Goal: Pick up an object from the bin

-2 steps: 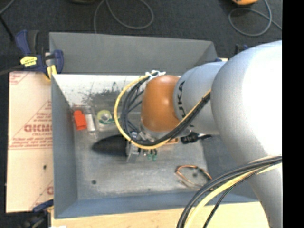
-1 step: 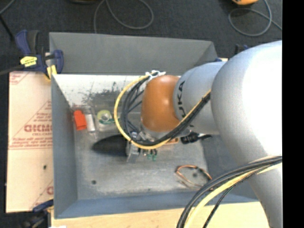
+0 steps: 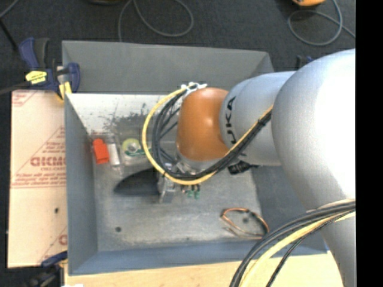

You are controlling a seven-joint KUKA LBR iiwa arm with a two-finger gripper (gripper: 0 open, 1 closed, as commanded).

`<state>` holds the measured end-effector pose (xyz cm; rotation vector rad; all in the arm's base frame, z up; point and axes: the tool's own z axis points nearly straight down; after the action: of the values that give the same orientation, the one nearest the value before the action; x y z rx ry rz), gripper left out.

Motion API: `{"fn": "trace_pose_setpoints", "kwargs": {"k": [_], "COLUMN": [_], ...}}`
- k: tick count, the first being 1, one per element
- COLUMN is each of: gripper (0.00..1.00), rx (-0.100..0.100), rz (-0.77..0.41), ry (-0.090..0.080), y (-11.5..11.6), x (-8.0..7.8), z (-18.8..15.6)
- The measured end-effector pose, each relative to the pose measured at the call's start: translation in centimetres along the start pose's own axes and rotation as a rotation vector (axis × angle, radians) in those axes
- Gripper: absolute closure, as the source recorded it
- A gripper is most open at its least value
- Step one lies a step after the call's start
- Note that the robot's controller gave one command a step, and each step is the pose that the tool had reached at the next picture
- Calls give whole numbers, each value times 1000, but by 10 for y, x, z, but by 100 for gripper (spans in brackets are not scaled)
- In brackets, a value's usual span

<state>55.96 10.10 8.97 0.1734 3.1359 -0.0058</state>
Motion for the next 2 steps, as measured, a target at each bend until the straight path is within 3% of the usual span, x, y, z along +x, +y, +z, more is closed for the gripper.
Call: {"fn": "trace_pose_setpoints", "kwargs": {"k": [1,2], "gripper": [100,100], "rx": [-4,-3], "rz": [-53,-49], "ry": [-8,-12], "y": [10,4], "x": [-5,-15], "z": [-39,-33]}}
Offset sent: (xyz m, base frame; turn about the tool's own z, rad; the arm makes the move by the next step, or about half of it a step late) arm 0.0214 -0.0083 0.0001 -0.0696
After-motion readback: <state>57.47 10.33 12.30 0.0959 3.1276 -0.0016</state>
